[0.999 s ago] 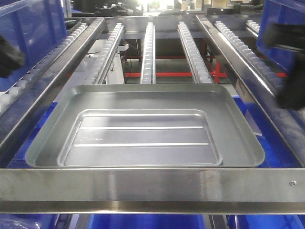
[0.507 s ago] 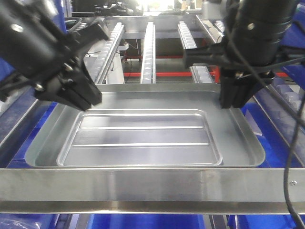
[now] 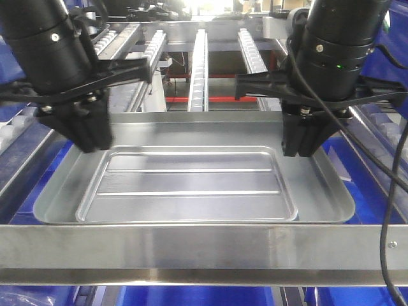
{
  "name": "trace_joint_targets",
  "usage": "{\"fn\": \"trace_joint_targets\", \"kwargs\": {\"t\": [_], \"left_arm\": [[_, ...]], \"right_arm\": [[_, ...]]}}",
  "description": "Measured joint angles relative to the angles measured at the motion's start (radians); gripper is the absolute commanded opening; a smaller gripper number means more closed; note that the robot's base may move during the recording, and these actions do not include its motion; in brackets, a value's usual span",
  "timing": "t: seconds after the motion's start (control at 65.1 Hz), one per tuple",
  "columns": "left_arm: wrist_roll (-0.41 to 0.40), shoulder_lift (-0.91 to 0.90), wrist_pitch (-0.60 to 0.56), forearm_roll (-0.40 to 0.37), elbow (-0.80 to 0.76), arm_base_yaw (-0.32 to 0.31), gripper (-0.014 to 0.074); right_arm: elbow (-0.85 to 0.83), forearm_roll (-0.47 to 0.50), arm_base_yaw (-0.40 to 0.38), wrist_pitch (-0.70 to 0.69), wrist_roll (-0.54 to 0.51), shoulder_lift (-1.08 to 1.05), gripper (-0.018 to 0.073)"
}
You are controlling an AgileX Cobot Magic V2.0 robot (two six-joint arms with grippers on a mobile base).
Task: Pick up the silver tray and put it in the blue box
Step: 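Lower both grippers, open, over the tray's two side rims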
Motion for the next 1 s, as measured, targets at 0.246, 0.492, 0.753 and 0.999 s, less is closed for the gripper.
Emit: {"fn": "trace_joint_targets", "kwargs": {"t": [0.246,0.492,0.753,0.999], "left_arm": [[-0.098,0.0,0.015,0.074,-0.006,-0.037,-0.0006],[-0.101,0.0,0.011,0.077,-0.006,-0.037,-0.0006],[-0.101,0.0,0.02,0.077,-0.006,-0.037,-0.0006],[-0.101,0.0,0.02,0.073,0.0,-0.037,-0.0006]], "right_arm": [[0.0,0.0,0.0,-0.004,0.0,0.0,0.0057],[0.0,0.0,0.0,-0.01,-0.023,0.018,0.0165],[0.0,0.001,0.002,-0.014,-0.039,0.066,0.0415],[0.0,0.005,0.002,-0.018,-0.039,0.071,0.0415]]}}
